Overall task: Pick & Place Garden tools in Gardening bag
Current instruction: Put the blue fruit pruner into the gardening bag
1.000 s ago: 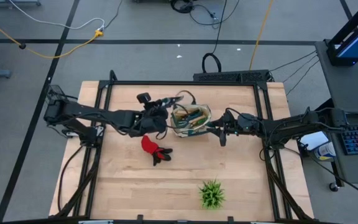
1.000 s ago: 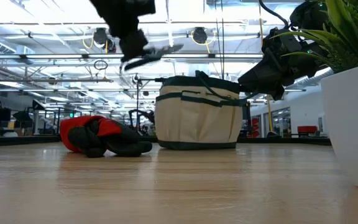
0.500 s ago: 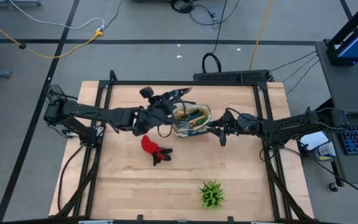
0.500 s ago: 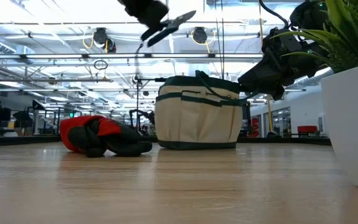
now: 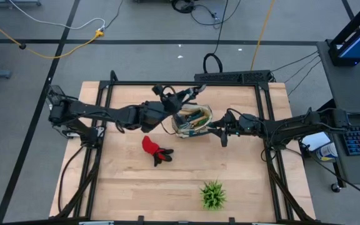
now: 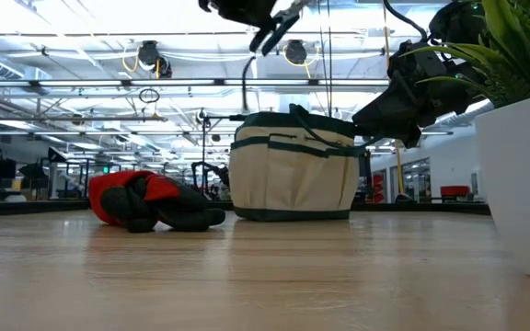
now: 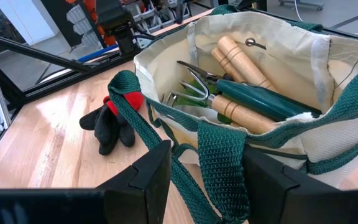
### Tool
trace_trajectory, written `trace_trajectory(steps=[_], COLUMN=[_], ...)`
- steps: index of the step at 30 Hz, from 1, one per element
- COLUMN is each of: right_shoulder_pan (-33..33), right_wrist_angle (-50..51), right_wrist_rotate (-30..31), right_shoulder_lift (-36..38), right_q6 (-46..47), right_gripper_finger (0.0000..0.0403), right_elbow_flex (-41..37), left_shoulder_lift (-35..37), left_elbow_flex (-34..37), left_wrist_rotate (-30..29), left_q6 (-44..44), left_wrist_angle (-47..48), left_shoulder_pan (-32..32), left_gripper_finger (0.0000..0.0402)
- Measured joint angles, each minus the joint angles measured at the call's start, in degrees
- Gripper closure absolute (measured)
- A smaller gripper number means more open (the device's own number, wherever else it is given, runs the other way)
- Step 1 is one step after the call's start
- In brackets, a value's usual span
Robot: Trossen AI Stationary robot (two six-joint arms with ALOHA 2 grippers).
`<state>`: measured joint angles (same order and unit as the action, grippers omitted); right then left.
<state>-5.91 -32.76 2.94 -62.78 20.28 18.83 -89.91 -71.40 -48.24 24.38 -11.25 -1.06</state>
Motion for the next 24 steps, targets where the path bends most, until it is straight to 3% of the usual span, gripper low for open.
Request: trace_trajectory(steps=[11,24], right_shoulder_pan=[0.0,0.0], right_wrist_angle=[-0.02,-0.04], right_wrist_rotate=[0.01,0.0], right_shoulder_lift=[0.0,0.0], right_q6=[-0.02,0.0], right_gripper_finger=[0.0245,0.0245], right_elbow_flex=[0.0,0.0], left_shoulder_lift=[-6.44,-13.02], left_elbow_flex=[0.0,0.04], left_wrist_rotate=[0.32,-0.53], left_q6=[0.36,0.73], left_wrist_angle=[-9.72,-2.87], left_shoulder_pan=[2.37,3.66], left_gripper_finger=[0.0353,0.0352])
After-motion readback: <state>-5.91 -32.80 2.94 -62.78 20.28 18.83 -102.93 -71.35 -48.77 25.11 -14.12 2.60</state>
